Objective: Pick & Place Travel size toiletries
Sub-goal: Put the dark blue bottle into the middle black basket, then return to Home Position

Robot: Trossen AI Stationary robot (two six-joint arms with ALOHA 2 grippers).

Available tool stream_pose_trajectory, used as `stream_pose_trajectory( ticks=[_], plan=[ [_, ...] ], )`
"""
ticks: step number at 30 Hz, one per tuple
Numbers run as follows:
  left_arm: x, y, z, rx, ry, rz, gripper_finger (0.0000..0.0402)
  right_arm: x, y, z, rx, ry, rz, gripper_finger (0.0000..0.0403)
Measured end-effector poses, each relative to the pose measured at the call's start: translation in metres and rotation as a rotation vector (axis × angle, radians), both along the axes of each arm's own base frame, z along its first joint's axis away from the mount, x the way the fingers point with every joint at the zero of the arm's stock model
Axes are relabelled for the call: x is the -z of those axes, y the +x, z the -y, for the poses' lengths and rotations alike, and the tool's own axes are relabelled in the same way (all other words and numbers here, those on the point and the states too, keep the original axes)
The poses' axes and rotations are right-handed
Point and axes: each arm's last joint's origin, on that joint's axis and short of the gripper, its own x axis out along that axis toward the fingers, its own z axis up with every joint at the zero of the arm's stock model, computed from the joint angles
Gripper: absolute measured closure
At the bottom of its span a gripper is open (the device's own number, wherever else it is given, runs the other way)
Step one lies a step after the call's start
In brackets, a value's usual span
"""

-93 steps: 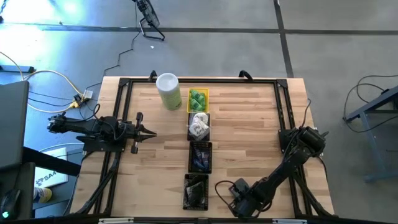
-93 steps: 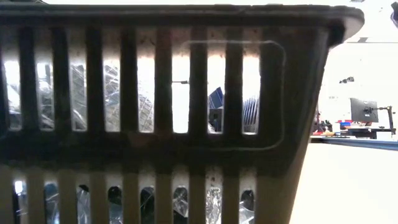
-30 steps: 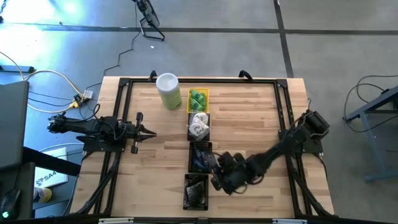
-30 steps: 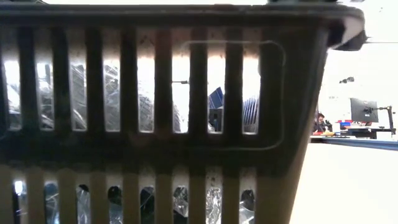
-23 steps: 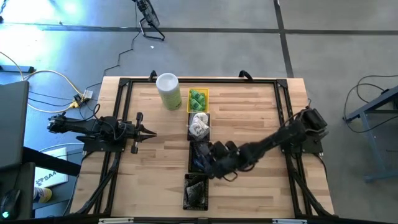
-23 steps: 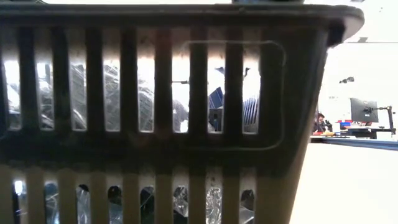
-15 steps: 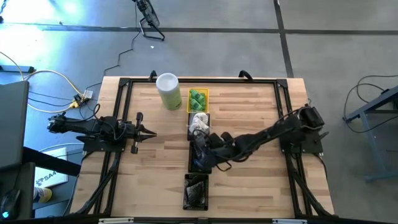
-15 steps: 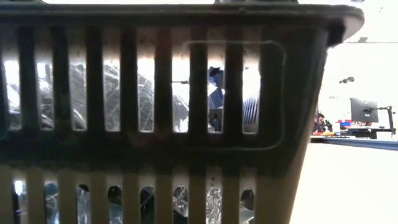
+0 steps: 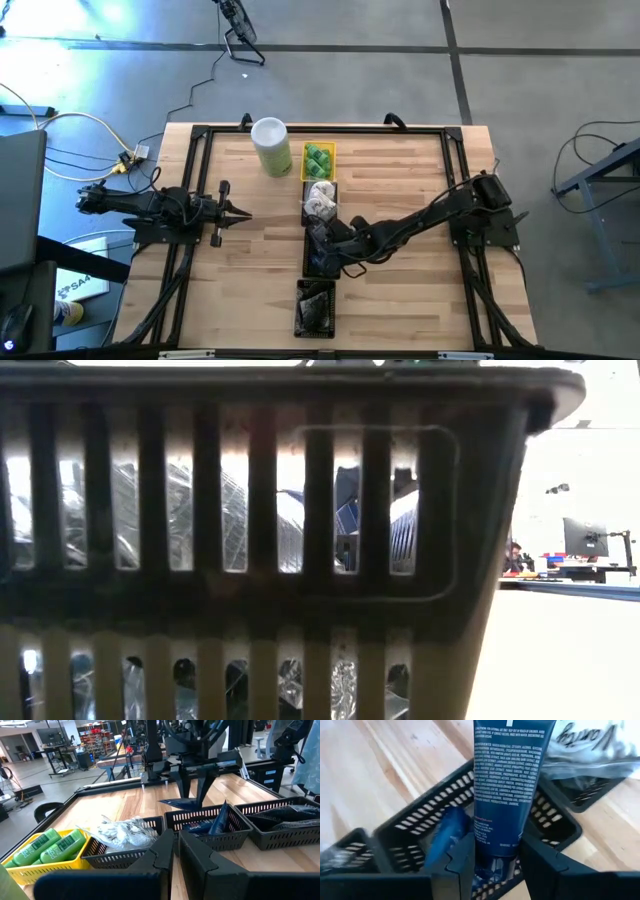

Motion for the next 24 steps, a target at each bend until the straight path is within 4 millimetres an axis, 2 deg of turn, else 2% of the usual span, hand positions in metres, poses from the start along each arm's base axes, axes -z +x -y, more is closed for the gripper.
stream_pose_trajectory(
  ticks=[4,12,15,19,24],
  plan=[
    [0.0,0.0,0.0,0.0,0.0,0.0,0.0378,0.0,0.0,-0.001,-0.013,0.022,-0.001,0.0262],
    [0.0,0.0,0.0,0.0,0.0,0.0,0.0378,0.0,0.0,-0.003,-0.057,-0.003,-0.009,0.0196],
    [0.0,0.0,0.0,0.0,0.0,0.0,0.0378,-0.001,-0.001,-0.003,-0.059,0.002,-0.009,0.0183],
    [0.0,0.0,0.0,0.0,0.0,0.0,0.0378,-0.007,-0.002,-0.004,-0.092,0.031,-0.005,0.0189],
    [0.0,0.0,0.0,0.0,0.0,0.0,0.0378,-0.015,-0.005,-0.003,-0.129,0.018,0.007,0.0231]
  ],
)
